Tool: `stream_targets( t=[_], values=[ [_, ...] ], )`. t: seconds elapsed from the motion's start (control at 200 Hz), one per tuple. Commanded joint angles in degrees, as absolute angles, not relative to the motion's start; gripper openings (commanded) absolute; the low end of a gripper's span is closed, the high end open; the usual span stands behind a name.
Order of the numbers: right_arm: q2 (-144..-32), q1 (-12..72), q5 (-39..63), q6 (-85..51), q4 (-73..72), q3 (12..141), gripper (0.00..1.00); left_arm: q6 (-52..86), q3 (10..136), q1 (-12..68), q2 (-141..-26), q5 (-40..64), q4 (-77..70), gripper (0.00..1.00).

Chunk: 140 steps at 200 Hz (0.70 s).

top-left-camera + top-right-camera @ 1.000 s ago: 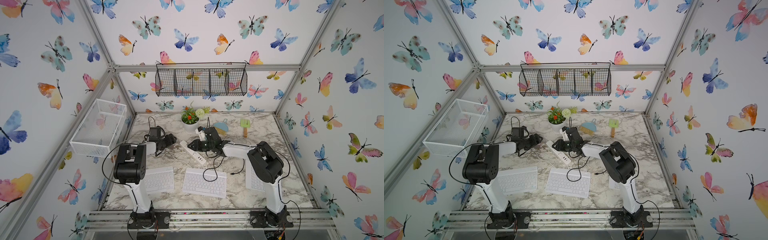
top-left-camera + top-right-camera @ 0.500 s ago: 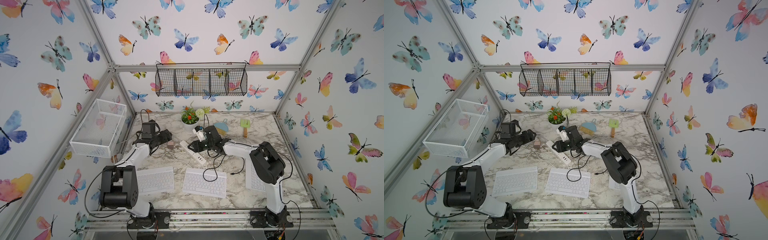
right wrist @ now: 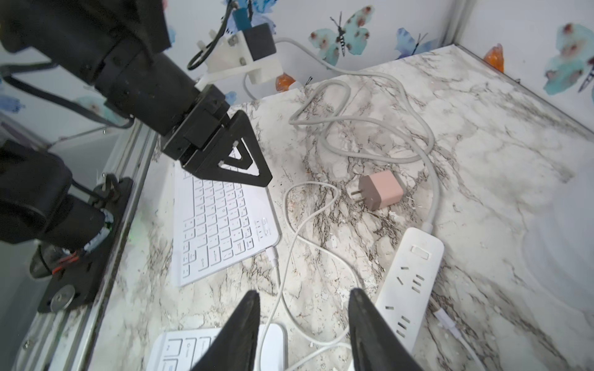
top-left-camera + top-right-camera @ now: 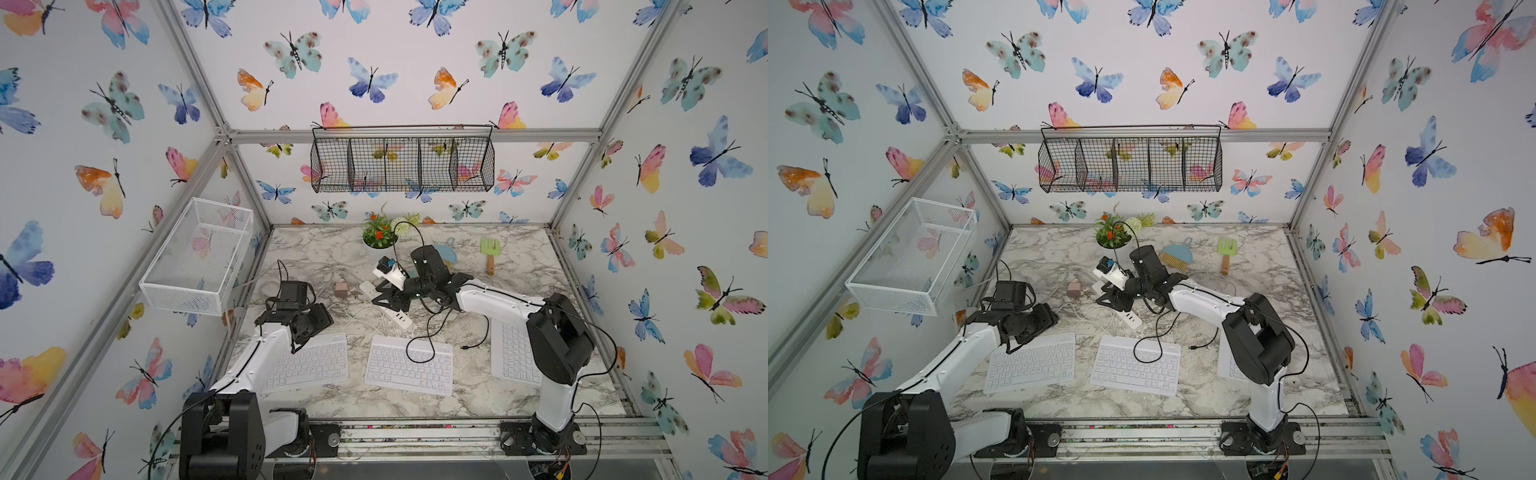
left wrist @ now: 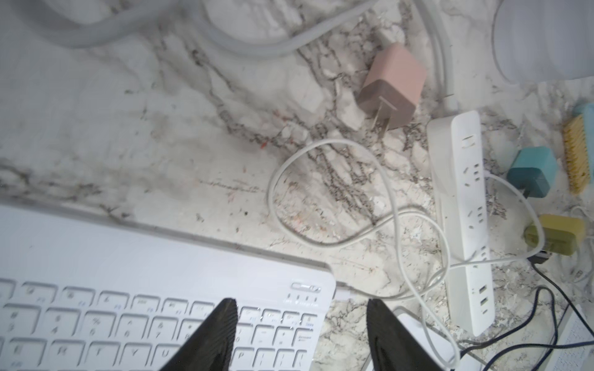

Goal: Unplug the wireless keyboard
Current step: Place the power cord at the center of the board, then remove the power cord from the keyboard.

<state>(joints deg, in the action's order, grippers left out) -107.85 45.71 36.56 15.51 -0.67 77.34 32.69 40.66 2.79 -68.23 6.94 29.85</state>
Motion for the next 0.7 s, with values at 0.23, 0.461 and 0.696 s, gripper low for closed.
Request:
stream_targets(
  t=[0.23,0.461,0.696],
  values=[
    [-111.44,53.61,33.84,34.27,5.50,79.27,0.48,40.19,39.38,7.03,-68.63,-2.88,42.49,0.63],
    [-117.81,56.42,30.40,38.56,9.26,83.64,0.47,47.18,35.66,12.23,-68.41,-2.99,41.90,0.62],
    [-123.45,56.69,26.61,38.61,10.25,88.03,0.46,49.57,31.05,12.73,-69.11,-1.10,36.08,0.63]
  ],
)
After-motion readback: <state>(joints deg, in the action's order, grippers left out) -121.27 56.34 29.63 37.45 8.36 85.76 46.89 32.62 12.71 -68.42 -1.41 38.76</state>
